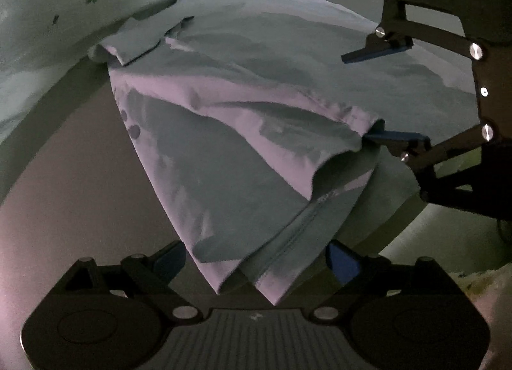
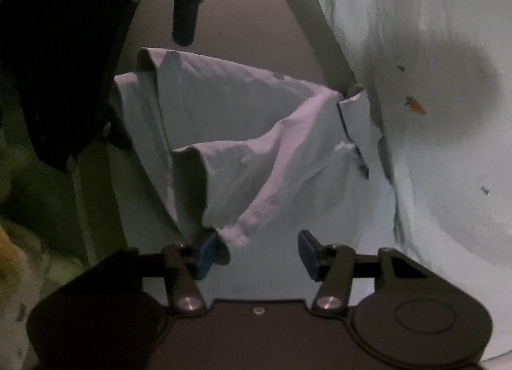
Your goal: Fold clothes
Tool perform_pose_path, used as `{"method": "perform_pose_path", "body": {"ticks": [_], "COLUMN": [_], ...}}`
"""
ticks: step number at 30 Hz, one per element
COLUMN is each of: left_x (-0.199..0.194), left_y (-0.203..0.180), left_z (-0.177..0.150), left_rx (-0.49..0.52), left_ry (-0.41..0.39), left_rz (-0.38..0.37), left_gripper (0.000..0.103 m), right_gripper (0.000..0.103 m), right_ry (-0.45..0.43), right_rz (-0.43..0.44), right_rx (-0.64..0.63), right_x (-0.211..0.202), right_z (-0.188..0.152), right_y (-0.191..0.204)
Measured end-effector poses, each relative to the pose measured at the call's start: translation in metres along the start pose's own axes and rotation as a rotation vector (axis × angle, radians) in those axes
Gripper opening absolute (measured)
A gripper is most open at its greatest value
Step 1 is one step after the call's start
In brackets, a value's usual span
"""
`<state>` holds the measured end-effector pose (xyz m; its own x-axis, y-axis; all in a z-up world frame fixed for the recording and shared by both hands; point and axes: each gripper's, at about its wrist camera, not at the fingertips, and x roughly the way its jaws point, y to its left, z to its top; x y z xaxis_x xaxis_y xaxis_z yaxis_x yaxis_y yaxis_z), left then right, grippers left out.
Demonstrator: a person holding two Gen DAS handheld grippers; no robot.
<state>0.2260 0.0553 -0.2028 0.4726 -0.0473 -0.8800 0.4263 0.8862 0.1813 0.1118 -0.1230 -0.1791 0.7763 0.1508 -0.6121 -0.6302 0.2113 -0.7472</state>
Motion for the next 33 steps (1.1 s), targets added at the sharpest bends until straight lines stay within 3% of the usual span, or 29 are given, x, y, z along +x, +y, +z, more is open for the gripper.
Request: {"method": "perform_pose_path", "body": {"ticks": [4,7,8,11,14,19,24,33], "left_x": [-0.003,-0.002,-0.002,0.000,-0.005,-0.015,-0.013,-0.008], "left_y": [-0.004,-0.008,-0.010,-0.014,-0.019,-0.016,-0.014,-0.046], "left_z": [-0.003,-0.003,-0.005,-0.009,-0.013,-0.011,-0.005,-0.011], "left_rx": [0.014,0.025,0.026,0.026,0.046,0.007,-0.033,0.138], "left_ry": [-0.003,-0.018,-0.026,-0.048,-0.081,-0.169,-0.190,-0.284], "left_rz": [-0.006,0.027,0.046,0.106,0.152,0.287,0.313,0.335], "left_gripper": [0.094,0.094,0.094,0.096,0.096,0.096,0.096,0.096], "right_gripper": [0.053,0.018,0.016,0.014,0.014,0.014,0.012,0.013], "right_ry": [-0.053,-0.086,-0.098,-0.125,-0.136,-0.134,-0.150,-0.143], "right_rz": [-0.042,-0.090,-0.110,-0.156,-0.203,-0.215,-0.221,-0.230], "right_rx": [-0.074,-0.031,0.032,0.246,0.362,0.371,0.363,0.395], "right_x": [0.003,0.001,-0.002,-0.015,-0.025,-0.030,-0.038,-0.039], "right_z": [0.004,0.008,0.010,0.010,0.008,0.009,0.015,0.017], "right_y": [0.012,0.005,-0.004,-0.033,-0.050,-0.051,-0.044,-0.049]}}
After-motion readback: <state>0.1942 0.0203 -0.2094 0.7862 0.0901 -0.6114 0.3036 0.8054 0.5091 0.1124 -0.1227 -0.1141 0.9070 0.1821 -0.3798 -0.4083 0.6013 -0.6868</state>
